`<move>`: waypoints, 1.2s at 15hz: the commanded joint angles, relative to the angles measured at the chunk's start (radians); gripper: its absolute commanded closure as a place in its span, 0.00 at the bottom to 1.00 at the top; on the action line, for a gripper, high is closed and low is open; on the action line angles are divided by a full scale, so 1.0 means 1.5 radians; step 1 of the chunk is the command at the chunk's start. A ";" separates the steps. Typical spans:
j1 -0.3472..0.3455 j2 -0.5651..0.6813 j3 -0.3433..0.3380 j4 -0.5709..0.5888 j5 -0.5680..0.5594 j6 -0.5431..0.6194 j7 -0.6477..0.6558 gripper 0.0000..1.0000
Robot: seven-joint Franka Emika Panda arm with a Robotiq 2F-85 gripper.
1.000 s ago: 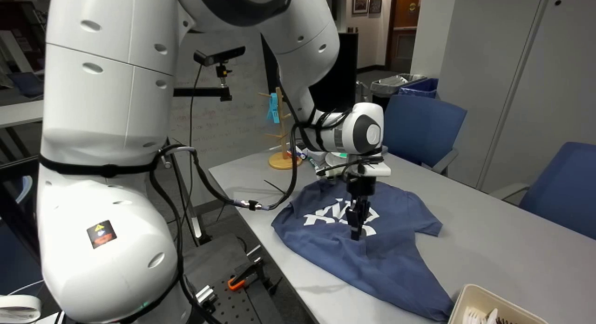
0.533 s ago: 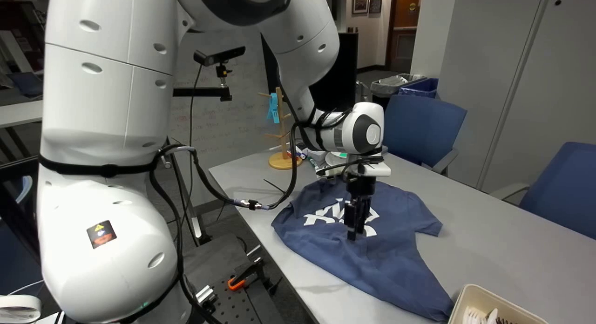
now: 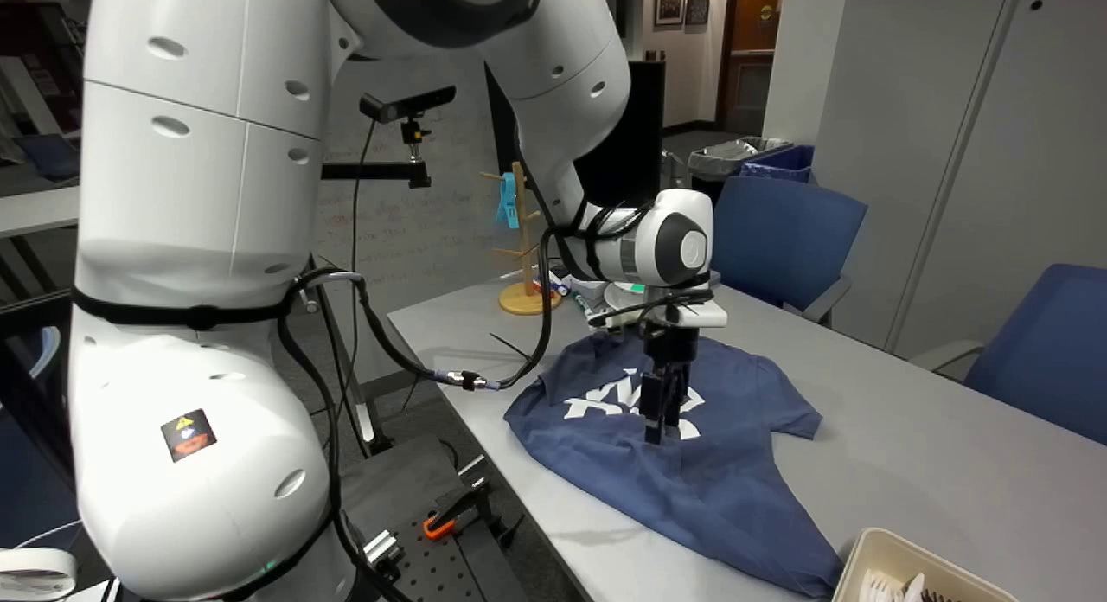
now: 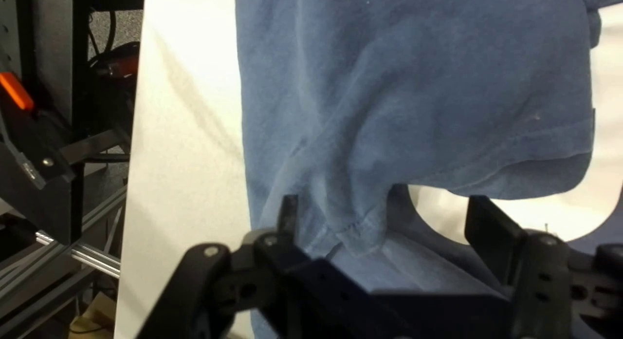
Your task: Unfold the shirt
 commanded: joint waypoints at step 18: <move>-0.006 0.003 0.006 0.000 -0.002 -0.001 -0.041 0.02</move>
